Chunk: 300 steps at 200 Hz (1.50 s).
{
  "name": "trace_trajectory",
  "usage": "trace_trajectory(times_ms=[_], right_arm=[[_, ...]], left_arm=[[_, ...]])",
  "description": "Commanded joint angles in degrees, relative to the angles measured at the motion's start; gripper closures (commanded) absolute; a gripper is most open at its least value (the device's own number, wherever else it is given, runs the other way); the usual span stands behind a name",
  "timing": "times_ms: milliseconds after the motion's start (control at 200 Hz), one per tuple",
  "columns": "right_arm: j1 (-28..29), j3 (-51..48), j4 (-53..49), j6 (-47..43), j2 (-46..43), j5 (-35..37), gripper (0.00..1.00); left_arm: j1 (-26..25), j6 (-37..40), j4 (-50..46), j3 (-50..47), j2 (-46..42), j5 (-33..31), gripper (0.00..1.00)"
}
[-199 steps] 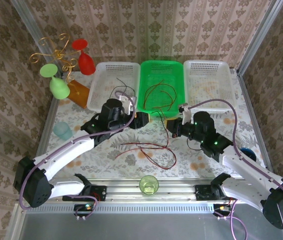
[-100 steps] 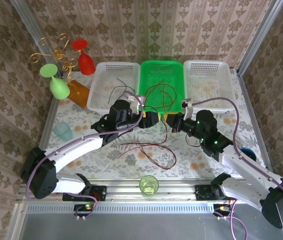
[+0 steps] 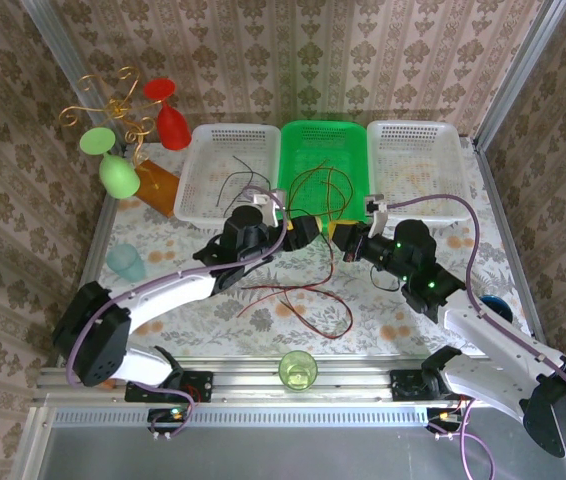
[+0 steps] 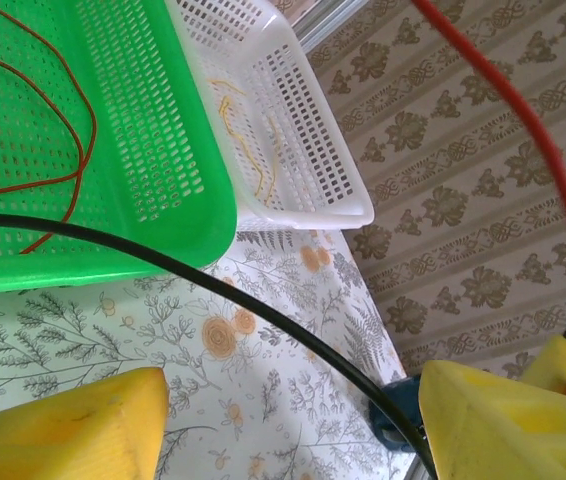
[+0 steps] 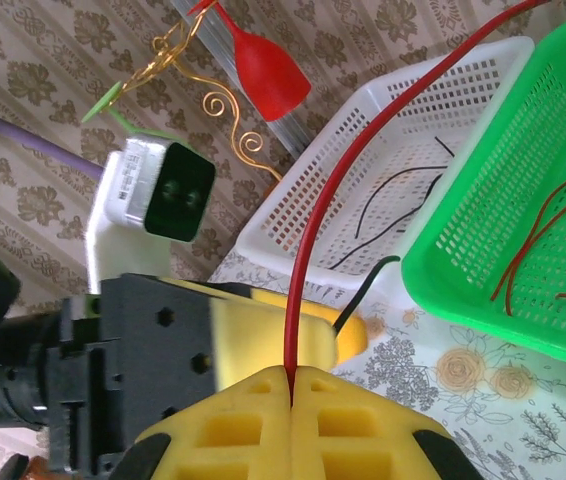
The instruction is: Untangle the cables
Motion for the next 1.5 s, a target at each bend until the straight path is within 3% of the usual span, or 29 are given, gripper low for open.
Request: trace_trajectory(times_ms=[0,95,160,215,395,500,685,915,1240,1495], right_arm=[[-0.3,-0.7,3.3,0.7,-0.4,0.1,1.00],[-0.4,-0.8,3.4,0.9,-0.6,0.1,1.00],[-0.3,-1.0,3.3,0.9,-0.8,0.2,1.00],[-0.6,-1.1,3.1,0.9,-1.1,0.4,1.00],[-1.4,-1.2,2.2,0.7,-2.0,0.8,1.00],[-2.2,-1.2,1.0,0.3,-2.7,1.2,1.00],[-3.9,-1.4,-1.4,0.5,-5.3,3.8,1.00],[-5.8,2.0,-14.6,1.1,-9.4,15.0,1.00],[-10.1,1.3,-17.0,1.2,-15.6,21.5,1.00],[-12.9,2.7,-19.0,-1.8,-18.0,24.4,1.00]], left_arm=[[-0.4,-2.3,5.8,0.8,1.5,0.0,0.32],[-0.4,-3.6,8.8,0.9,2.8,0.1,0.32],[-0.4,-4.4,11.1,0.7,3.5,-0.2,0.38],[-0.4,-4.4,11.7,0.8,4.0,-0.5,0.46],[-0.5,-2.5,9.7,0.7,2.7,-3.3,0.89],[-0.5,0.2,6.2,0.5,0.5,-6.2,0.97],[-0.6,5.5,-1.2,0.8,-4.8,-11.2,1.00],[-0.5,13.9,-12.1,0.7,-13.1,-18.2,1.00],[-0.3,28.3,-25.9,0.2,-27.5,-28.9,1.00],[1.4,34.9,-33.9,0.7,-36.1,-36.5,1.00]])
